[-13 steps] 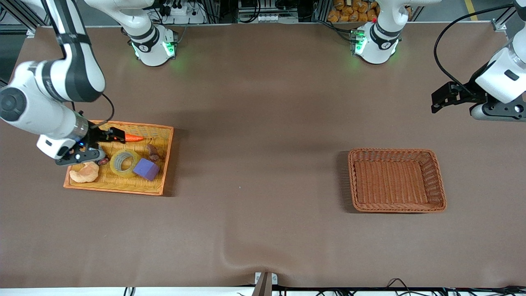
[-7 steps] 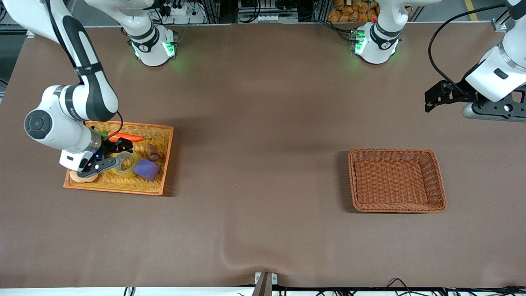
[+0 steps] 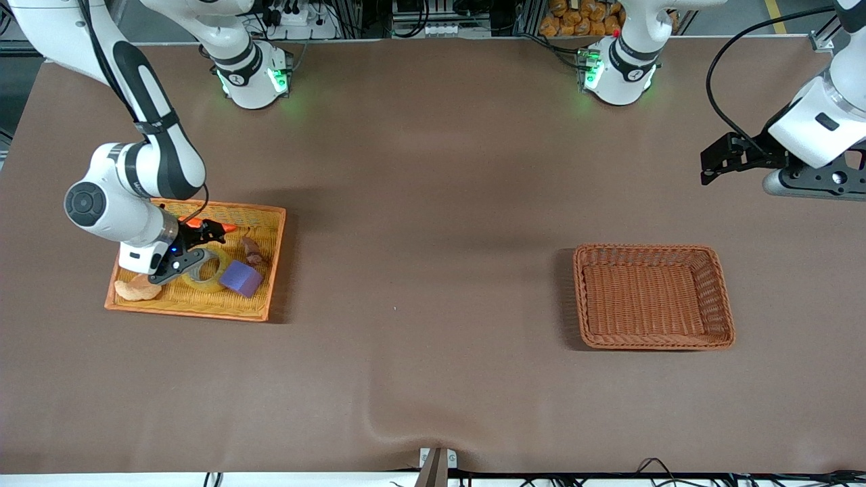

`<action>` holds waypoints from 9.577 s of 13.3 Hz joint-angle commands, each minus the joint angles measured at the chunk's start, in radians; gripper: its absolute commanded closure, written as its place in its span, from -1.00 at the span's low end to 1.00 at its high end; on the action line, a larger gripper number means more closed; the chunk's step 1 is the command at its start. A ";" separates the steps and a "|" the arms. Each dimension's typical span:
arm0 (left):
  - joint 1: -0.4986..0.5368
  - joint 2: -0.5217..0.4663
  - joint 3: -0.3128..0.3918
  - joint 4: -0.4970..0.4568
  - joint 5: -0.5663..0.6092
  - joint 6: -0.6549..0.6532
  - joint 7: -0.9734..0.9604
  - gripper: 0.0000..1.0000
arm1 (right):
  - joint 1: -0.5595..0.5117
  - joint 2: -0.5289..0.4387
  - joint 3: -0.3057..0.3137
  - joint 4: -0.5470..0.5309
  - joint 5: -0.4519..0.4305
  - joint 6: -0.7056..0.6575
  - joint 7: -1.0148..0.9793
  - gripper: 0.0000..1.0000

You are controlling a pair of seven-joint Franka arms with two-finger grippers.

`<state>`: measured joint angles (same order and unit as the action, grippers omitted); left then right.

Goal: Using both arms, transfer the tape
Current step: 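Grasp the yellow tape roll by its rim with the right gripper, then carry the tape roll out of the tray and set it on the table, then retract the right gripper to rest while the left gripper starts reaching, then move the left gripper over the tape roll on the table, then lower the left gripper and grasp the tape roll rim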

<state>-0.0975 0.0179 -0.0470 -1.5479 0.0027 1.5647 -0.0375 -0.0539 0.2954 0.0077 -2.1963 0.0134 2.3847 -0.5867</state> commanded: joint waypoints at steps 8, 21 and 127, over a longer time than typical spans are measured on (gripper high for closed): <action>0.002 0.010 -0.002 0.023 0.014 -0.017 0.016 -1.00 | -0.004 0.077 0.000 -0.010 -0.003 0.129 -0.044 -0.49; 0.002 0.011 -0.002 0.023 0.016 -0.017 0.016 -1.00 | 0.005 -0.088 0.002 0.200 -0.003 -0.335 -0.038 1.00; -0.630 0.806 -0.027 0.117 0.019 0.713 -1.242 -1.00 | 0.051 -0.291 -0.113 0.627 -0.029 -0.822 0.493 -1.00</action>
<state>-0.7160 0.8139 -0.0857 -1.4433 -0.0156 2.2715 -1.2549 -0.0096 0.0103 -0.1041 -1.5645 0.0014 1.5574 -0.0942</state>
